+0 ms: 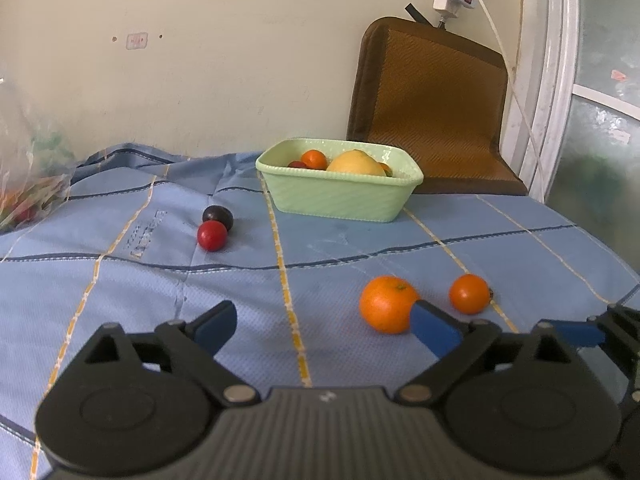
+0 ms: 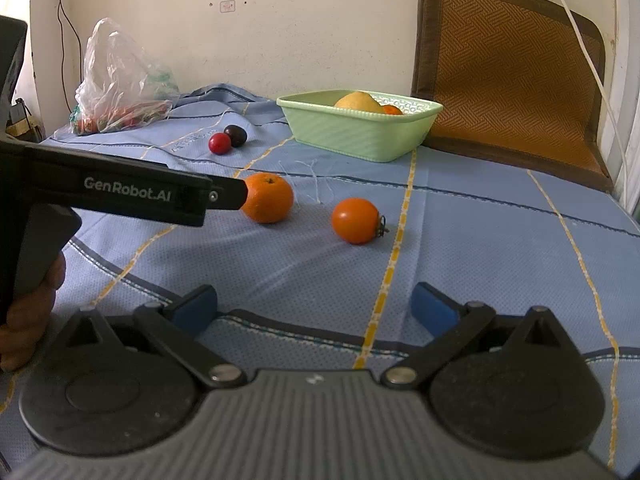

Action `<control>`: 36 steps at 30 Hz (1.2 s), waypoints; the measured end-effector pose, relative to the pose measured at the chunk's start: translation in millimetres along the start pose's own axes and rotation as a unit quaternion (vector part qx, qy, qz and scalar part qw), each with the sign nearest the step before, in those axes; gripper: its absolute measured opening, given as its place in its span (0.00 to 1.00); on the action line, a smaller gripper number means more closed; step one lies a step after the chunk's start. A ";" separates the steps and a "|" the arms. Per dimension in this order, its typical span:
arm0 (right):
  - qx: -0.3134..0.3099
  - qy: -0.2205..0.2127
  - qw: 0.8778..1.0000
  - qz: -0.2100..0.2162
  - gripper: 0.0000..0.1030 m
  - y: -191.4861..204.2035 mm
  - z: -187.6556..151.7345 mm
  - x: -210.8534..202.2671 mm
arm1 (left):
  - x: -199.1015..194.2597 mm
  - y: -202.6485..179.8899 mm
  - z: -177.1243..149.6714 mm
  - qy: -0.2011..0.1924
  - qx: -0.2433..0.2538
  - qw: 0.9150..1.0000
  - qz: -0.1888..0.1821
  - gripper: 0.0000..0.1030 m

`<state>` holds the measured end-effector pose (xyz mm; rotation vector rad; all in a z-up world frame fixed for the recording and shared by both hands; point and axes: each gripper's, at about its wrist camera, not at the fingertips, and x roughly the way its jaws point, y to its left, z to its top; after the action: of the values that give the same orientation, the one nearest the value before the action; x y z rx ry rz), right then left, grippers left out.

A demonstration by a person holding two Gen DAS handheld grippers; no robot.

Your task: Organize fruits

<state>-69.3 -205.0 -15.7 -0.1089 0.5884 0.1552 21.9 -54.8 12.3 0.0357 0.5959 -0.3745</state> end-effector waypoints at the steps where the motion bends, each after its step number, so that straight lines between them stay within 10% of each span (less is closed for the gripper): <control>1: 0.000 0.000 1.000 0.000 1.00 0.0 0.1 0.1 | -0.3 0.0 -0.1 -0.001 0.001 1.000 0.000 0.94; 16: 0.024 -0.010 1.000 -0.004 1.00 -5.7 0.4 -4.5 | -5.7 -2.3 -0.7 -0.018 0.010 1.000 -0.008 0.96; 36: 0.064 -0.035 0.997 -0.028 0.66 -17.4 -1.4 -12.6 | -13.3 -8.9 -3.1 -0.041 0.033 0.998 -0.016 0.96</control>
<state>-77.3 -223.8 -8.8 0.0035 0.5242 0.0665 6.9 -58.2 17.7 0.0739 0.5042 -0.4253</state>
